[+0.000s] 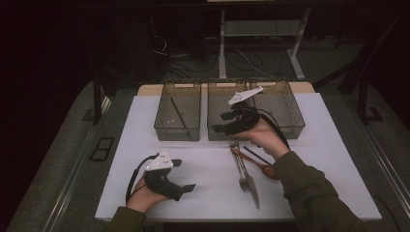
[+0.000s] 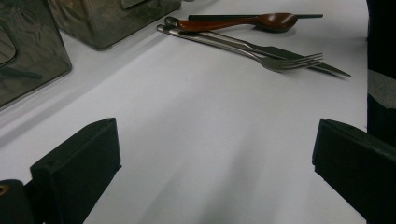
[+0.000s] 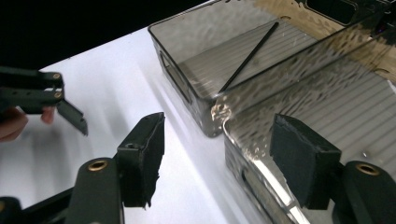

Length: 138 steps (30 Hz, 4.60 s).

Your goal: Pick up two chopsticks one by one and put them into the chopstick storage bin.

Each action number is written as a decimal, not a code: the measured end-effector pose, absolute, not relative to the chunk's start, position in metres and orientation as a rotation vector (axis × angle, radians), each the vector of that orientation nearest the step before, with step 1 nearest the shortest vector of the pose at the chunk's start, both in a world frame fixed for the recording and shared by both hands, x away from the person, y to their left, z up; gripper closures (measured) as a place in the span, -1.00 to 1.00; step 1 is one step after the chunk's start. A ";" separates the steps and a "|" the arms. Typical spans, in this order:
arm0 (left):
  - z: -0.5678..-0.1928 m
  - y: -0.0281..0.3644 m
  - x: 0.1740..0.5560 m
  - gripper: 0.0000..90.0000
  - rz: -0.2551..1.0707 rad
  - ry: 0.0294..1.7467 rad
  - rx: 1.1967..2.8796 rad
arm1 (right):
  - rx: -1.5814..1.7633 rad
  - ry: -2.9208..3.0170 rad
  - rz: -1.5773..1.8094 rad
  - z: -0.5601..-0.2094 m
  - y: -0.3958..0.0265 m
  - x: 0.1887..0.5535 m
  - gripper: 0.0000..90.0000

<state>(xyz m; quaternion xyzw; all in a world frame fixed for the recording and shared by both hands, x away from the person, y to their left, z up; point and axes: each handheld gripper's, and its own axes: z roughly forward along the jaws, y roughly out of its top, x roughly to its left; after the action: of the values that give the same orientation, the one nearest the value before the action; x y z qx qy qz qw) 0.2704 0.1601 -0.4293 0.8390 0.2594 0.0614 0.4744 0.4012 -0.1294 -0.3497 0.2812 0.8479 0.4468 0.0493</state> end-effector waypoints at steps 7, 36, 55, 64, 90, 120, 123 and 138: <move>-0.430 0.161 0.271 -1.00 0.157 0.639 2.054 | 0.855 2.571 1.386 -0.354 -0.153 0.387 -0.26; -0.432 0.156 0.272 -1.00 0.189 0.620 2.053 | 0.968 2.545 1.292 -0.395 -0.261 0.334 -0.10; -0.431 0.157 0.270 -1.00 0.193 0.622 2.050 | 1.021 2.589 1.092 -0.417 -0.297 0.302 0.57; -0.431 0.157 0.270 -1.00 0.193 0.621 2.054 | 1.036 2.628 1.033 -0.435 -0.307 0.295 0.71; -0.432 0.156 0.270 -1.00 0.186 0.616 2.063 | 1.006 2.639 0.998 -0.446 -0.301 0.295 0.88; -0.432 0.156 0.270 -1.00 0.183 0.614 2.064 | 1.048 2.580 1.091 -0.433 -0.315 0.295 0.89; -0.432 0.155 0.270 -1.00 0.183 0.614 2.064 | 1.044 2.569 1.113 -0.431 -0.317 0.295 0.89; -0.432 0.155 0.271 -1.00 0.180 0.617 2.063 | 1.034 2.501 1.241 -0.415 -0.325 0.293 0.89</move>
<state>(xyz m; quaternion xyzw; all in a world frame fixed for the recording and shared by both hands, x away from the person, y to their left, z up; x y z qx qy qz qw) 0.2706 0.1554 -0.4324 0.8422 0.2520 0.0736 0.4708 0.2926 -0.3247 -0.4151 0.3462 0.8372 0.4154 0.0820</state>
